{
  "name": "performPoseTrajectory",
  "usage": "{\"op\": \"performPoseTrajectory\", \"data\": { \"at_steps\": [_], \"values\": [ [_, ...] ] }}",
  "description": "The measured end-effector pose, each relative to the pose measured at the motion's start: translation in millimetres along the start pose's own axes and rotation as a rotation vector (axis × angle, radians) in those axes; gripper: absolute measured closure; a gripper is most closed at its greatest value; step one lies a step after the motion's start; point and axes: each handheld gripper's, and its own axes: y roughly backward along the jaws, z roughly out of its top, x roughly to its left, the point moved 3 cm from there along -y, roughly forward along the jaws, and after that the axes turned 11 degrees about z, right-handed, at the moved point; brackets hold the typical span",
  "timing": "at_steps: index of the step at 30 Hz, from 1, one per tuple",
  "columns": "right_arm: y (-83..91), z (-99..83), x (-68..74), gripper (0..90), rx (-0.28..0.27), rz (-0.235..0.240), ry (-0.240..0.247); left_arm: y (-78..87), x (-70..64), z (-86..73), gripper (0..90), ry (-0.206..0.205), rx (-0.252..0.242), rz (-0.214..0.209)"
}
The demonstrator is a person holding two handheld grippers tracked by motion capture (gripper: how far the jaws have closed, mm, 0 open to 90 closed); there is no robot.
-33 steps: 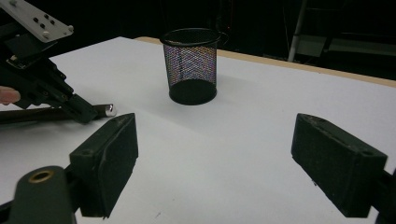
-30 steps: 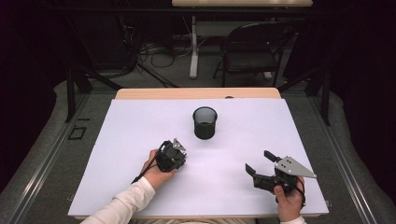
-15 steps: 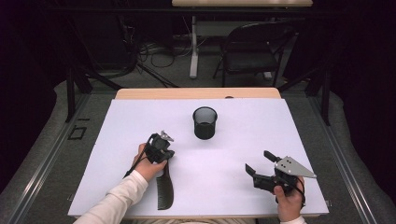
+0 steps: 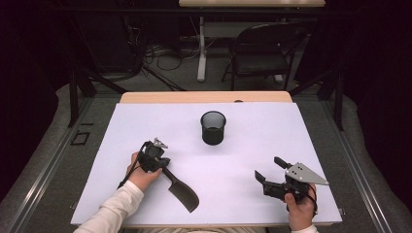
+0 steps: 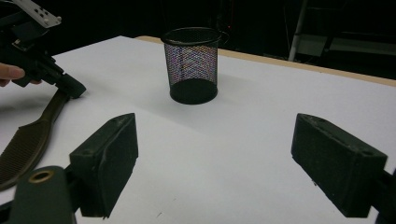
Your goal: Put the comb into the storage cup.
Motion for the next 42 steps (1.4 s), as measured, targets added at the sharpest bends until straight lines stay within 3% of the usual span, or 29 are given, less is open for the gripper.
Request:
{"op": "performPoseTrajectory", "data": {
  "at_steps": [12, 22, 24, 25, 26, 30, 42],
  "values": [
    [-0.7, -0.3, -0.5, 14.7, 0.000, -0.002, 0.004, 14.1, 3.3, -24.2, 90.0, 0.009, -0.006, -0.016],
    [-0.6, -0.2, -0.7, 14.6, 0.000, -0.002, 0.004, 30.4, 0.6, -42.1, 90.0, 0.022, -0.043, -0.036],
    [-0.6, -0.2, -0.6, 14.6, 0.000, -0.002, 0.005, 31.2, 0.3, -43.8, 90.0, 0.020, -0.041, -0.035],
    [-0.3, -0.1, -0.4, 14.7, 0.001, -0.002, 0.004, 31.4, 1.4, -46.9, 90.0, 0.010, -0.040, -0.006],
    [-0.3, -0.1, -0.4, 14.6, 0.001, -0.002, 0.004, 31.2, 2.4, -48.3, 90.0, 0.015, -0.037, -0.004],
    [-0.3, -0.1, -0.3, 14.6, 0.001, -0.002, 0.004, 32.9, 5.5, -51.3, 90.0, 0.025, -0.033, -0.017],
    [-0.3, -0.2, -0.3, 14.6, 0.003, -0.001, 0.007, 45.9, -3.3, -75.7, 90.0, 0.008, -0.030, -0.040]
  ]
}}
